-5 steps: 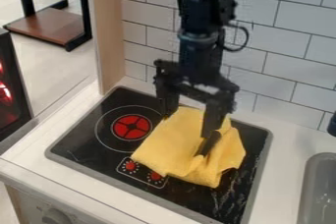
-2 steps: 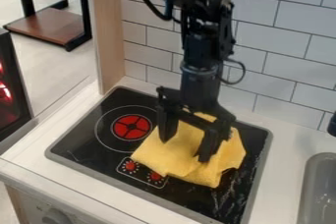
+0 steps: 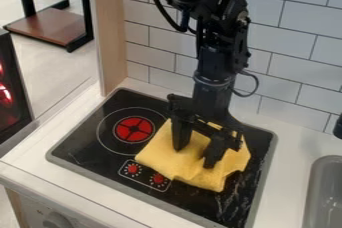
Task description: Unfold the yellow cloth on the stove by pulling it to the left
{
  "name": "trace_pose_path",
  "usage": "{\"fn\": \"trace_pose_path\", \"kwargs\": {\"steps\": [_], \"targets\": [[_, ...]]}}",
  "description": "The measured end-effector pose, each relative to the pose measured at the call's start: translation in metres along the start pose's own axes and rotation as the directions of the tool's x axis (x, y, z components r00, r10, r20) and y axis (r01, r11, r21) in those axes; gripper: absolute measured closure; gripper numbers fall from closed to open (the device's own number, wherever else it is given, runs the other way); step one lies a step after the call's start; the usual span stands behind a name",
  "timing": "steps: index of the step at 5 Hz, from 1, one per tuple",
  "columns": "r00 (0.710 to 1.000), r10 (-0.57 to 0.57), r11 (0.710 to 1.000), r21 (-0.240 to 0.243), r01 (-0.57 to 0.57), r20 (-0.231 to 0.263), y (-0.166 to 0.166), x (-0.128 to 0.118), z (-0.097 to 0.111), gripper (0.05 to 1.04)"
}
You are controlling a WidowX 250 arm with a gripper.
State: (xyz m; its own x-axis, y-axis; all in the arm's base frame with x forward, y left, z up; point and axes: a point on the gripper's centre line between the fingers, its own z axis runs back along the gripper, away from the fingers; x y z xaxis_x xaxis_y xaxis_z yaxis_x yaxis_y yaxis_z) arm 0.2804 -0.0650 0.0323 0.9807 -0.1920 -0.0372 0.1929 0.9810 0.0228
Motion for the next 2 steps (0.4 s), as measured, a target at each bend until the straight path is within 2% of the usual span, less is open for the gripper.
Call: {"fn": "trace_pose_path", "kwargs": {"steps": [1,2], "targets": [[1.000,0.008,1.000,0.006,-0.008,0.016,0.0010,0.0025,0.0000,0.745],[1.000,0.021,1.000,0.013,-0.021,0.013,0.0022,0.0003,-0.0024,0.942]]}}
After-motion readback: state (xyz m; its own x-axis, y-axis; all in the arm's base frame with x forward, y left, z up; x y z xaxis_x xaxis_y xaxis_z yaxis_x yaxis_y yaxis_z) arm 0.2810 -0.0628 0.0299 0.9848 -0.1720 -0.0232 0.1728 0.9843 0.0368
